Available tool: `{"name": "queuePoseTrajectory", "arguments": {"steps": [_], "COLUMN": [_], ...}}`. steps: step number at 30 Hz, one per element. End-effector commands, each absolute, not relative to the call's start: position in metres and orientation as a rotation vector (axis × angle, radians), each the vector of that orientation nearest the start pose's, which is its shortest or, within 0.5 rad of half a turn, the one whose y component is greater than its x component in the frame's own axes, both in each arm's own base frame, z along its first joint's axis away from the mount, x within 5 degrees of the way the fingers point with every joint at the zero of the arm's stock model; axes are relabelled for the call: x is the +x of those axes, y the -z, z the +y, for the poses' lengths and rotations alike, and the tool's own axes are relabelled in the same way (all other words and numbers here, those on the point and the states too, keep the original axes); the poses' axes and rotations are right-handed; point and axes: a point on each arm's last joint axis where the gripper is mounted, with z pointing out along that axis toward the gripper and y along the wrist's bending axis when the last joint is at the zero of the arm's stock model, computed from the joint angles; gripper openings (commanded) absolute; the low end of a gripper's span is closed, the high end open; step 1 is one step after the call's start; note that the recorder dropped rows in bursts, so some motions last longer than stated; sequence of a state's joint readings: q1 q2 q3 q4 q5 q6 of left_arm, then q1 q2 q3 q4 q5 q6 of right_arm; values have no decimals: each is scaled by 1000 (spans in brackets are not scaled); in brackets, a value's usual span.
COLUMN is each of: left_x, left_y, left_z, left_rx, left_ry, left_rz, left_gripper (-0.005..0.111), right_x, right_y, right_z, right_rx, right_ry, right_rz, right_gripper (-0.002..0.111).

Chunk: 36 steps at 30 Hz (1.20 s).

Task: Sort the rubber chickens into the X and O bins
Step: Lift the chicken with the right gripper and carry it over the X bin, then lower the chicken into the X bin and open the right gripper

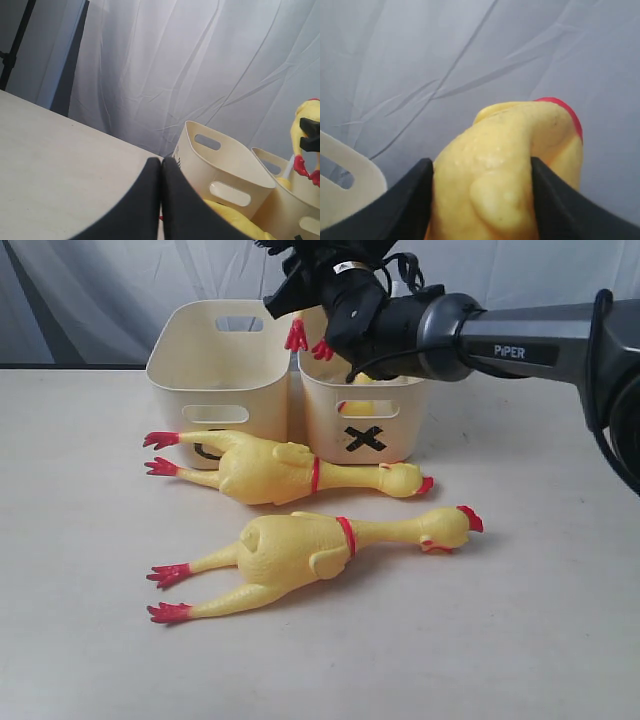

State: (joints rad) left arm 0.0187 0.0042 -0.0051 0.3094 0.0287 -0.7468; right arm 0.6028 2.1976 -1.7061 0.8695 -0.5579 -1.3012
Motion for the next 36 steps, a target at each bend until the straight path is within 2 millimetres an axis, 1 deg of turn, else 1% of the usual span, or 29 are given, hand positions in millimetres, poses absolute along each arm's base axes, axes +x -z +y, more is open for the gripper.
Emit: {"name": "queuePoseTrajectory", "arguments": {"steps": [1,2,7,11,15,29,30,31,32,33,35,36], "left_x": [56,56,56,56,56,56,56,56,56,56,56,56], "left_y": [-212,-212,-212,-212,-212,-212,-212,-212,-212,-212,-212,-212], "left_z": [1,1,1,1,1,1,1,1,1,1,1,1], "left_rx": [-336,-336,-336,-336,-336,-336,-336,-336,-336,-336,-336,-336], "left_ry": [341,341,341,341,341,341,341,341,341,341,341,341], "left_rz": [1470,1470,1470,1470,1470,1470,1470,1470,1470,1470,1470,1470], "left_gripper": [0,0,0,0,0,0,0,0,0,0,0,0], "right_x": [461,463,465,468,469,469,469,469,469,469,469,469], "right_y": [-254,-253,-246,-229,-220,-216,-216,-215,-215,-215,-215,-215], "right_z": [238,234,235,238,239,240,240,240,240,239,239,239], "right_rx": [-425,-418,-451,-496,-531,-541,-537,-532,-532,-529,-527,-527], "right_ry": [298,299,328,340,363,349,347,344,344,343,342,342], "right_rz": [1529,1535,1538,1565,1569,1604,1607,1611,1611,1614,1616,1616], "right_gripper": [-1,-1,-1,-1,-1,0,2,13,18,31,41,41]}}
